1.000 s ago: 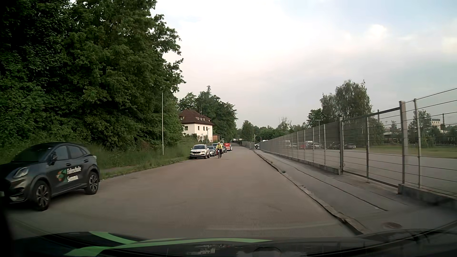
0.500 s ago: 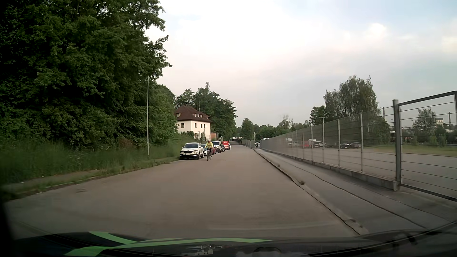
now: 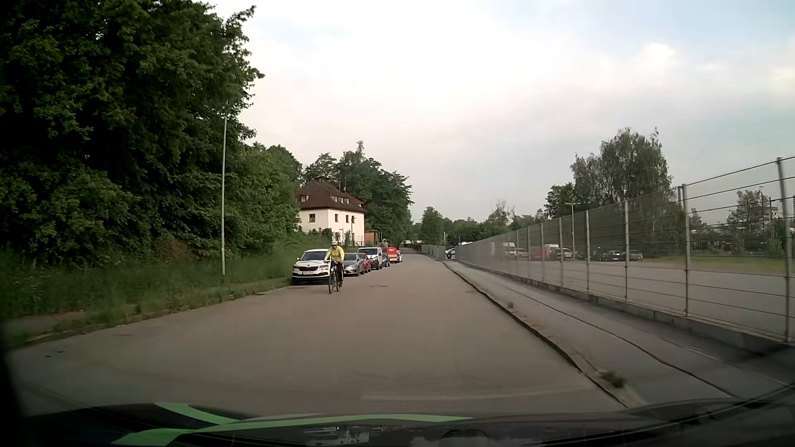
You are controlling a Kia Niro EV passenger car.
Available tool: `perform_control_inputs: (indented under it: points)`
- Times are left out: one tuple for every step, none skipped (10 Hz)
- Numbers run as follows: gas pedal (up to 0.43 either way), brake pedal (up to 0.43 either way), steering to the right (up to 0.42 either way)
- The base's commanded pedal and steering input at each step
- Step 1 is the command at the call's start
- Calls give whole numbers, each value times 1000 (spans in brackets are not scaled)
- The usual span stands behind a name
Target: Follow the waypoints while adhering to traffic rules and regulations
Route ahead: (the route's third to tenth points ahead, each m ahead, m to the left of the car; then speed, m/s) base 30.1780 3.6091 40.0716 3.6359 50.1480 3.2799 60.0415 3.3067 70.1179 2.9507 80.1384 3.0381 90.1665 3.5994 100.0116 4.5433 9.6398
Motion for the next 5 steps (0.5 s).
perform_control_inputs:
  points:
    - [79, 0, -5]
    - [79, 0, -5]
    - [79, 0, -5]
    - [79, 0, -5]
    - [79, 0, -5]
